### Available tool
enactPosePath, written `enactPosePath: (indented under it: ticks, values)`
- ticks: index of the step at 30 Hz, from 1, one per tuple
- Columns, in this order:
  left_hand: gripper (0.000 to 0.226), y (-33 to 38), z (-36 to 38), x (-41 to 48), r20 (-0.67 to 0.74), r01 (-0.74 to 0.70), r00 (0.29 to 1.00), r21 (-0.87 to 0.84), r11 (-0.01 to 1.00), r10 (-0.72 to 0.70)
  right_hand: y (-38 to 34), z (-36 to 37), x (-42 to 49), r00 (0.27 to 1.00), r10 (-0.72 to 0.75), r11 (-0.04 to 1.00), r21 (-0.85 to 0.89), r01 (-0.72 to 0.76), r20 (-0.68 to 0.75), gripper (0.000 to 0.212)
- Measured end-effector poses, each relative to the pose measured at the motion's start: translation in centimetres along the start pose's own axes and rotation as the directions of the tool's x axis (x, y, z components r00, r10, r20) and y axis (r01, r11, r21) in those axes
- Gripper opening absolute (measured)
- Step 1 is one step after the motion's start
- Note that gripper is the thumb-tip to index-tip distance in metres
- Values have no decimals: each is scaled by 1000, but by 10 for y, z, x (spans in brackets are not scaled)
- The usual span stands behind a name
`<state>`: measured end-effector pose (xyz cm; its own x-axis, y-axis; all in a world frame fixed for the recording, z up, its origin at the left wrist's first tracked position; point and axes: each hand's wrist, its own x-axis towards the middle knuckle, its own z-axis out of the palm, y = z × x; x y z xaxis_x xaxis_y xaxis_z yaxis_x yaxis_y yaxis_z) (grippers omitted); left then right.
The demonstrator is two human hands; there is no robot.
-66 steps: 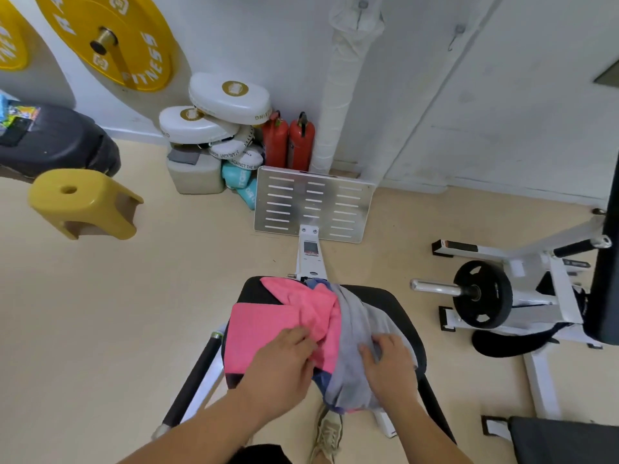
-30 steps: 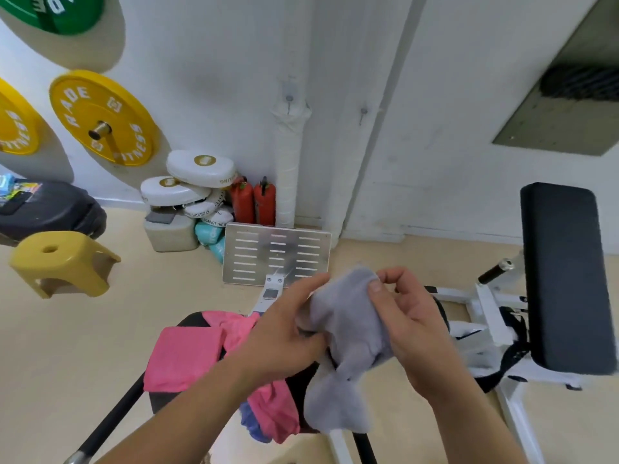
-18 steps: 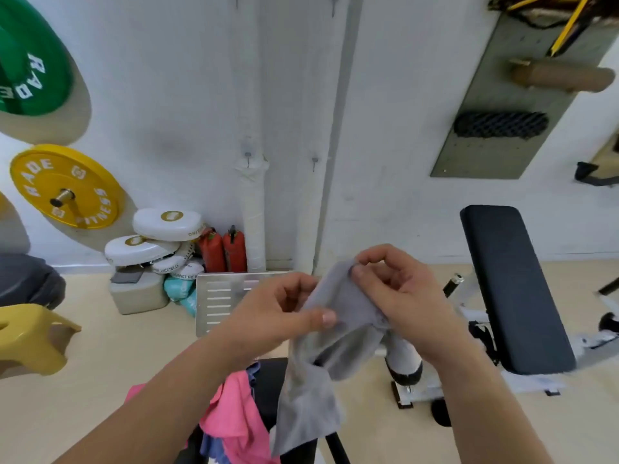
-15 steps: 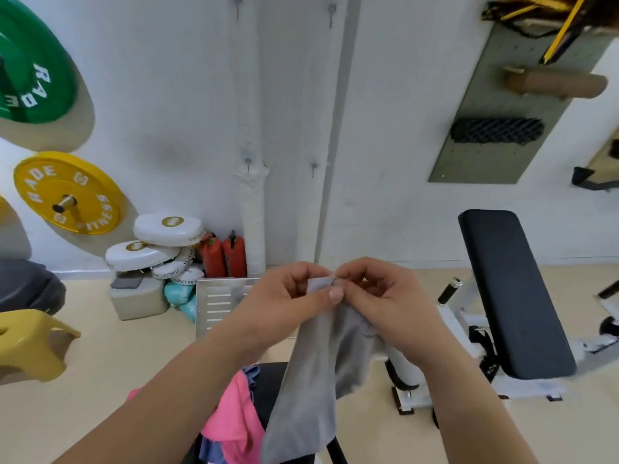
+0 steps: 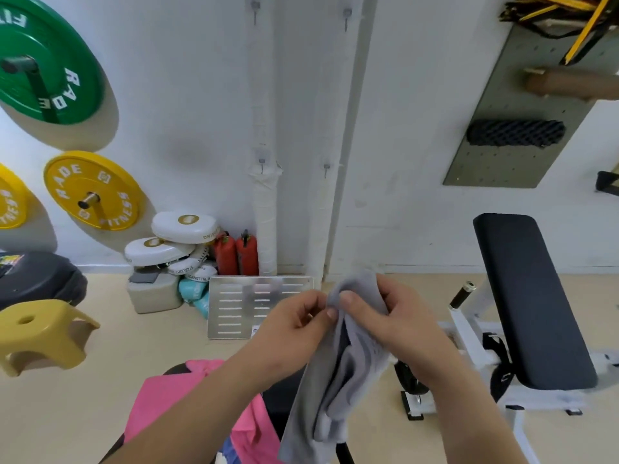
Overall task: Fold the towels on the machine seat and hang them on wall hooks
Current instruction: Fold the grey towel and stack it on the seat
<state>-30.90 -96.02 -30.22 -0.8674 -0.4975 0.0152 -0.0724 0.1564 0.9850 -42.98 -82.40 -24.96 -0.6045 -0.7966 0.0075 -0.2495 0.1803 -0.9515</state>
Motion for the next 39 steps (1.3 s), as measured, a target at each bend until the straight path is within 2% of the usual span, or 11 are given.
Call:
enactPosePath:
  ticks: [5, 9, 13, 15, 17, 21, 26, 29, 33, 36, 39]
  values:
    - [26, -11, 4, -11, 47, -32, 999, 76, 997, 29, 9, 11, 1, 973, 81, 983, 179, -42, -217, 30]
    - [40, -40, 2, -21, 179, 152, 974, -53, 987, -140, 20, -5, 7, 923, 135, 966, 256, -41, -361, 40]
    - [27, -71, -4, -22, 380, 206, 869, 306, 930, -318, 28, -35, 15, 856, 131, 952, 305, 32, -499, 23]
    - [35, -93, -12, -23, 351, 230, 837, 472, 851, -420, 35, -54, 15, 803, 115, 972, 234, 31, -585, 22]
    - [38, -108, -20, -25, 242, 278, 860, 517, 810, -450, 48, -70, 13, 764, 80, 994, 111, -10, -640, 19]
    - [37, -90, -10, -14, -13, 258, 962, 358, 897, -272, 65, -70, -2, 820, 65, 998, 25, -62, -569, 23]
    - [25, -28, 33, 5, 13, 20, 1000, 382, 924, -27, 68, -12, -11, 929, 81, 997, 49, -68, -362, 18]
    - [18, -11, 40, 5, 32, 17, 999, 291, 957, -28, 68, 12, -13, 981, 72, 993, 107, -53, -182, 16]
    - [19, -6, 31, 0, 92, 42, 994, 215, 976, -63, 64, 5, -9, 993, 63, 993, 110, -53, -96, 17]
    - [13, -14, 24, 0, 76, 76, 993, 176, 981, -91, 65, 8, -6, 987, 36, 998, 53, -28, -155, 23]
    - [15, -29, 9, -5, 133, 133, 975, 280, 951, -176, 69, 10, 1, 935, 50, 997, 75, -25, -352, 17]
